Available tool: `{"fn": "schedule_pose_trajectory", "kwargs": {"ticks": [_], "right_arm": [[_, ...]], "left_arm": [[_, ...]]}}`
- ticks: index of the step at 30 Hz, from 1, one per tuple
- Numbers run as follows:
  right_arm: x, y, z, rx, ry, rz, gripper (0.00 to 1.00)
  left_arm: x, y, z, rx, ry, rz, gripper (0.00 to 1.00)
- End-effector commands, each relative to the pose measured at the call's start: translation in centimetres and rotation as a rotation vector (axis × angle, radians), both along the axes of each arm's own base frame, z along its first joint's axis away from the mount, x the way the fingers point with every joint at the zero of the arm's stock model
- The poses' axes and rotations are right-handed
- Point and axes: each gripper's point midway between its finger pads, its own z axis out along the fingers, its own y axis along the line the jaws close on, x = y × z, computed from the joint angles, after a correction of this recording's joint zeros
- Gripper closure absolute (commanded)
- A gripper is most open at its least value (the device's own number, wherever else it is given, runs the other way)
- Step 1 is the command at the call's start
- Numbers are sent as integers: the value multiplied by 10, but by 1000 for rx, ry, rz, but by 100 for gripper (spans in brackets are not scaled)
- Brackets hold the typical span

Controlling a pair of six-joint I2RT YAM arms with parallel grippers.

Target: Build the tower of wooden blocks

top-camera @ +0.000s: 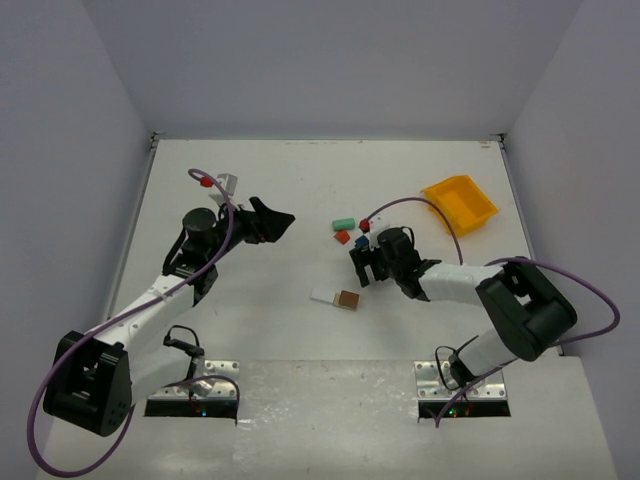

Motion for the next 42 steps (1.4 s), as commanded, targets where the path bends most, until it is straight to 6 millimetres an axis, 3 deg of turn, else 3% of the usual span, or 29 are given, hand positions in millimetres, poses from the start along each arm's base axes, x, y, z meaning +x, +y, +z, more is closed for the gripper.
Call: {"fn": "schedule_pose_trajectory", "kwargs": {"ticks": [1,9,17,21,23,27,30,32,36,42], "right_arm": [[46,17,33,61,-169,-32,13],[66,29,35,66,-197,-18,19],[65,35,40,98,-186,-11,54],[55,24,38,56,-132,-35,79],[51,19,44,27,-92,-49,84],[37,4,57,-80,71,-104,87],[9,-14,61,-216,253,-88,85],[1,-18,60,-245,295,-80,85],[-15,-28,51,-316,378,-48,83],[-16,-28,28,-380,465,-17,83]], "left_arm": [[2,2,14,-14,-64,-2,0],[3,1,13,-14,-64,-8,0],[1,-1,14,-17,-66,-24,0],[1,-1,13,-17,-67,-26,0],[2,-2,13,-18,-64,-28,0],[2,-3,13,-18,-63,-33,0],[1,-3,14,-18,-67,-35,0],[1,-3,13,-17,-66,-38,0],[1,-4,13,-17,-65,-46,0],[1,-4,12,-17,-63,-45,0]]}}
